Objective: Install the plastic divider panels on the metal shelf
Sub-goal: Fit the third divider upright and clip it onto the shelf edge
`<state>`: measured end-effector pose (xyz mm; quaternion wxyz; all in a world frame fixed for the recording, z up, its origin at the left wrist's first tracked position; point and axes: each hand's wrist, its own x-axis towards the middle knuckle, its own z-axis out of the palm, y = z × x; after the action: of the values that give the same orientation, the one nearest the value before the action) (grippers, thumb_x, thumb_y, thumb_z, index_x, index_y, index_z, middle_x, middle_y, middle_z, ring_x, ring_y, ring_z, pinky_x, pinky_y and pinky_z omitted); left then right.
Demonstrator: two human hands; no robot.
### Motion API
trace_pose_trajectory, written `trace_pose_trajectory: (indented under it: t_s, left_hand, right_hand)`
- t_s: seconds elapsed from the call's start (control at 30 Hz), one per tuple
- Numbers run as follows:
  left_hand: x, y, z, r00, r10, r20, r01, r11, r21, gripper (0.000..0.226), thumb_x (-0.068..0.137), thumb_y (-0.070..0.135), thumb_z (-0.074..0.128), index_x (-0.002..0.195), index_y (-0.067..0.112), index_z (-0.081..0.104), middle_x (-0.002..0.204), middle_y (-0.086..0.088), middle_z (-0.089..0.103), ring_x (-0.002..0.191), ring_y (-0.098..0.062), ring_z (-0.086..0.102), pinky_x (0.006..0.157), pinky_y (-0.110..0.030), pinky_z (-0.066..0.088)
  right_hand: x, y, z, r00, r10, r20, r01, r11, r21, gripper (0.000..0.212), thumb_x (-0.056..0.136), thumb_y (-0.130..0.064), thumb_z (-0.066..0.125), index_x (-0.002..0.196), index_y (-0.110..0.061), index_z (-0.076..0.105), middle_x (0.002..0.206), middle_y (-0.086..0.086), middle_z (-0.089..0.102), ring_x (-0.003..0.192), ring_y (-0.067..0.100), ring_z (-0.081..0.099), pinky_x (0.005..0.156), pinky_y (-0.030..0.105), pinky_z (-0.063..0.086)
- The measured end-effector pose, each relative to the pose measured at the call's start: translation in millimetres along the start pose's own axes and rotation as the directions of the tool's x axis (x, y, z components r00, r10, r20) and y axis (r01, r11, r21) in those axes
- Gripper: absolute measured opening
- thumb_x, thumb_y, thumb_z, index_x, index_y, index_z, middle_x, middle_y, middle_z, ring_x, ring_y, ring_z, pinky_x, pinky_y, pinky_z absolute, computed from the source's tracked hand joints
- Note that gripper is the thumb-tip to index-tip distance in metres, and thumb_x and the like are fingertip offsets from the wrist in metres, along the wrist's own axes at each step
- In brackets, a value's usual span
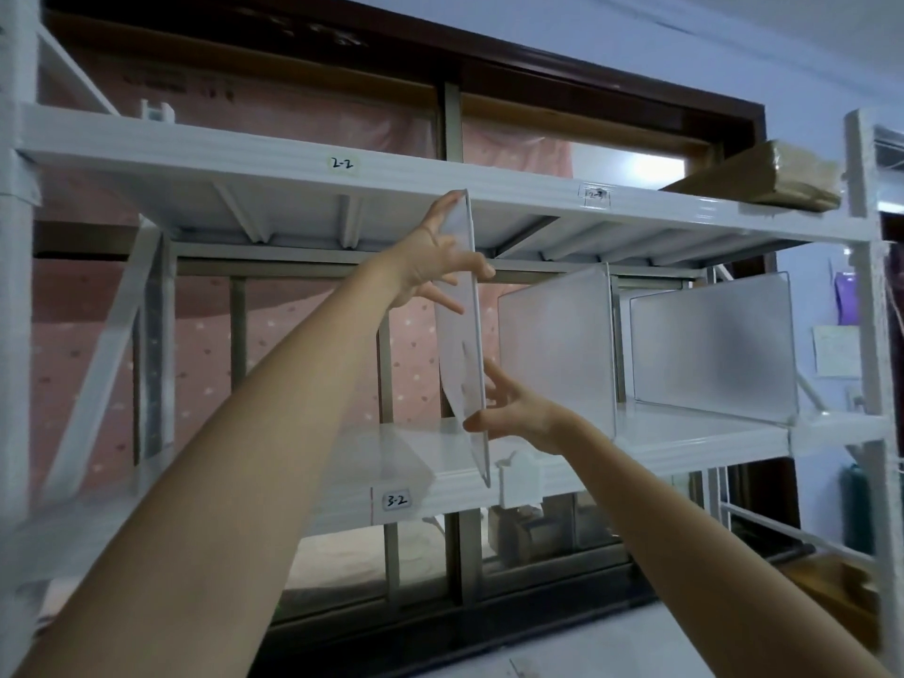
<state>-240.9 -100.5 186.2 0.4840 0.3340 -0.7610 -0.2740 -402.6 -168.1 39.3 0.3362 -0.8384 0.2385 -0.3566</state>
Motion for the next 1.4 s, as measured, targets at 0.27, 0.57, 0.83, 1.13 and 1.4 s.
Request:
trace_pose_trajectory:
  t_s: [0.27,0.57,0.83,1.13,1.4]
  left_hand:
    - [17.6,1.4,28.2,0.999,-0.010,-0.037,0.013,0.997,0.071,0.105,0.075,0.009,0.078,0.147,0.048,0.011,0.155,-0.017,0.022,0.123,-0.046,0.045,0.074,-0.049,0.059]
    - [65.6,-19.7,37.2,1.000,-0.012,-0.026,0.014,0.997,0.080,0.102,0.075,0.010,0.077,0.147,0.047,0.014,0.150,-0.018,0.032,0.119,-0.046,0.048,0.067,-0.043,0.060]
    - [112.1,-58.5,36.7,1.000,-0.024,-0.018,0.024,0.999,0.036,0.100,0.074,0.010,0.075,0.146,0.048,0.017,0.150,-0.019,0.031,0.120,-0.045,0.048,0.069,-0.047,0.059]
    - [141.1,-76.6,34.6,0.997,-0.058,-0.049,0.059,0.998,0.023,0.107,0.063,0.015,0.079,0.146,0.048,0.020,0.149,-0.019,0.032,0.114,-0.047,0.053,0.067,-0.046,0.059]
    - [151.1,-85.4,39.0,0.993,-0.085,-0.080,0.088,0.996,0.034,0.108,0.059,0.015,0.077,0.145,0.047,0.022,0.153,-0.015,0.022,0.109,-0.049,0.057,0.071,-0.052,0.058]
  right_hand:
    - [-10.2,14.0,-31.3,0.999,-0.020,0.044,0.018,0.999,0.037,0.112,0.063,-0.030,0.077,0.152,-0.037,0.008,0.139,0.015,0.045,0.119,0.034,0.053,0.086,0.041,0.055]
    - [8.0,43.5,-63.6,0.999,0.027,-0.028,-0.025,0.998,0.061,0.111,0.064,-0.021,0.079,0.151,-0.040,0.013,0.135,0.017,0.047,0.109,0.027,0.058,0.080,0.037,0.056]
    - [36.1,75.9,-85.2,0.994,0.080,-0.081,-0.074,0.995,0.069,0.111,0.065,-0.017,0.079,0.153,-0.035,0.013,0.138,0.021,0.047,0.106,0.027,0.062,0.079,0.042,0.057]
    - [58.2,96.6,-95.6,0.993,0.082,-0.085,-0.075,0.994,0.074,0.104,0.072,-0.008,0.077,0.152,-0.033,0.016,0.130,0.018,0.053,0.095,0.020,0.067,0.068,0.032,0.056]
    - [62.4,101.0,-101.4,0.998,0.056,0.001,-0.056,0.995,0.083,0.105,0.070,-0.016,0.074,0.151,-0.041,0.013,0.136,0.019,0.050,0.114,0.032,0.058,0.067,0.030,0.056]
